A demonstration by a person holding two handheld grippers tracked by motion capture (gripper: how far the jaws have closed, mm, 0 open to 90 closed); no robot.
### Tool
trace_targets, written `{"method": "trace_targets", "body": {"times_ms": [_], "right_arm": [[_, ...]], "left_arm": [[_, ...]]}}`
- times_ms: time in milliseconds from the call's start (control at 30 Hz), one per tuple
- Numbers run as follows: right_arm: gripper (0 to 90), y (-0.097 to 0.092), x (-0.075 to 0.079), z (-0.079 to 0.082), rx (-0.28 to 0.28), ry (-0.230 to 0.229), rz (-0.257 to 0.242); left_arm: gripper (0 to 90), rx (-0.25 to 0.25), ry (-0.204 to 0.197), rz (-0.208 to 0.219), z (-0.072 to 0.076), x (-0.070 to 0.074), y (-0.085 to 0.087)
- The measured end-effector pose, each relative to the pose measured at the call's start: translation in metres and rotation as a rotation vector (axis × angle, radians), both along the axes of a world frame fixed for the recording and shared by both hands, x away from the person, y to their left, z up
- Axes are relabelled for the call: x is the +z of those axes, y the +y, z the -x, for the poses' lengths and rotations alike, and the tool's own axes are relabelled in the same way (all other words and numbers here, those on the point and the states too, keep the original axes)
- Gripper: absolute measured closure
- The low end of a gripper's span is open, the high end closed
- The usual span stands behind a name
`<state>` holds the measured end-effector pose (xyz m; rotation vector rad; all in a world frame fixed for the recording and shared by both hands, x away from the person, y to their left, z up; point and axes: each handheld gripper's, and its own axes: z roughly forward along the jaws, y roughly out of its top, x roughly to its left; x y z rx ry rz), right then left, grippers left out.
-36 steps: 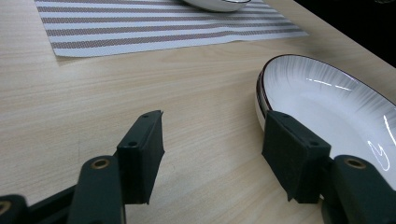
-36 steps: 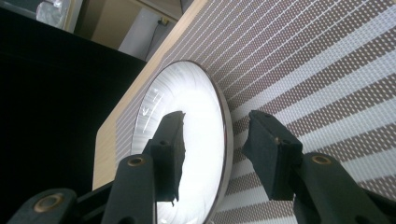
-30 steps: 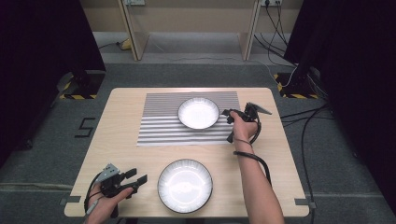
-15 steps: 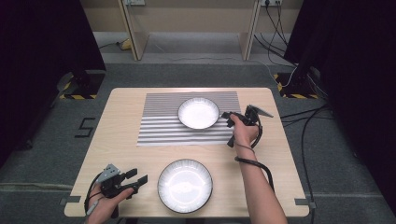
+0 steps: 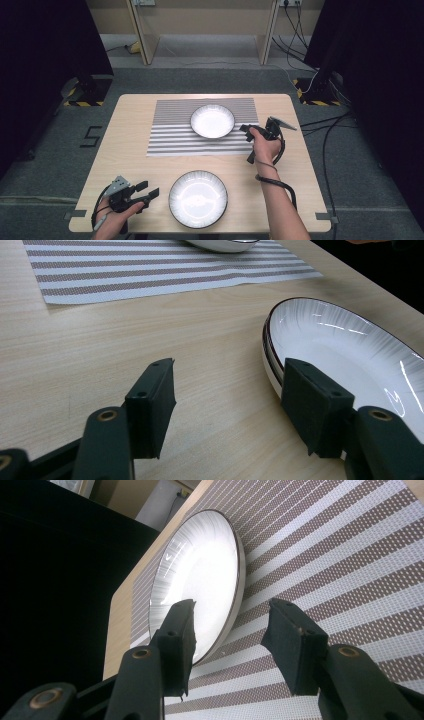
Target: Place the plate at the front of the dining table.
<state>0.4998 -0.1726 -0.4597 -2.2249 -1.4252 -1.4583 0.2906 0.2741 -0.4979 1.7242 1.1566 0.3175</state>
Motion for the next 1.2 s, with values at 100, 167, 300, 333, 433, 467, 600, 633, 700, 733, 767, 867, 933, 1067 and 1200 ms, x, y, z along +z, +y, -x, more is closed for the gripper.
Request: {"method": "trace_targets", "body": {"times_ms": [100,167,300,333,433,467,600,633,700,733,767,867,933,1067,1200], "right_arm": [[54.4,-0.002,0.0,0.004,-0.006,-0.008,-0.005],[54.3,-0.003,0.001,0.007,0.004,-0.009,-0.005],[53.7,-0.004,0.001,0.01,0.009,-0.011,0.01],[53.7,-0.004,0.001,0.011,0.014,-0.013,0.029],[53.5,-0.005,0.001,0.013,0.016,-0.013,0.024],[53.5,-0.005,0.001,0.013,0.016,-0.013,0.024],[53.1,-0.008,0.0,0.017,0.012,-0.016,0.023],[52.7,-0.009,0.0,0.019,0.015,-0.013,0.018],[52.6,-0.009,0.0,0.022,0.019,-0.017,0.051],[52.6,-0.009,0.0,0.022,0.019,-0.017,0.051],[52.3,-0.011,-0.002,0.024,0.016,-0.021,0.046],[52.3,-0.013,-0.003,0.027,0.014,-0.02,0.051],[52.3,-0.014,-0.005,0.029,0.013,-0.016,0.042],[52.2,-0.018,-0.007,0.032,0.01,-0.014,0.035],[51.7,-0.021,-0.007,0.037,0.015,-0.011,0.026]], "left_arm": [[38.0,-0.002,0.001,0.001,0.0,0.0,0.0],[38.0,-0.004,-0.001,0.003,0.0,0.0,-0.001],[37.9,-0.005,-0.002,0.003,0.001,0.0,-0.001],[38.0,-0.007,0.001,0.003,0.001,0.0,-0.002],[38.0,-0.007,0.002,0.002,0.002,-0.001,-0.002],[38.0,-0.007,0.002,0.002,0.002,-0.001,-0.002],[37.9,-0.009,0.003,0.0,0.002,-0.001,-0.003],[37.9,-0.01,0.005,0.0,0.002,-0.002,-0.004],[38.0,-0.012,0.009,0.003,0.003,-0.002,-0.004],[38.0,-0.012,0.009,0.003,0.003,-0.002,-0.004],[37.9,-0.011,0.01,0.003,0.003,-0.002,-0.004],[38.0,-0.011,0.01,0.003,0.003,-0.002,-0.005],[37.9,-0.012,0.009,0.003,0.003,-0.002,-0.005],[37.9,-0.01,0.009,0.004,0.003,-0.002,-0.005],[38.0,-0.008,0.008,0.005,0.003,-0.002,-0.004]]}}
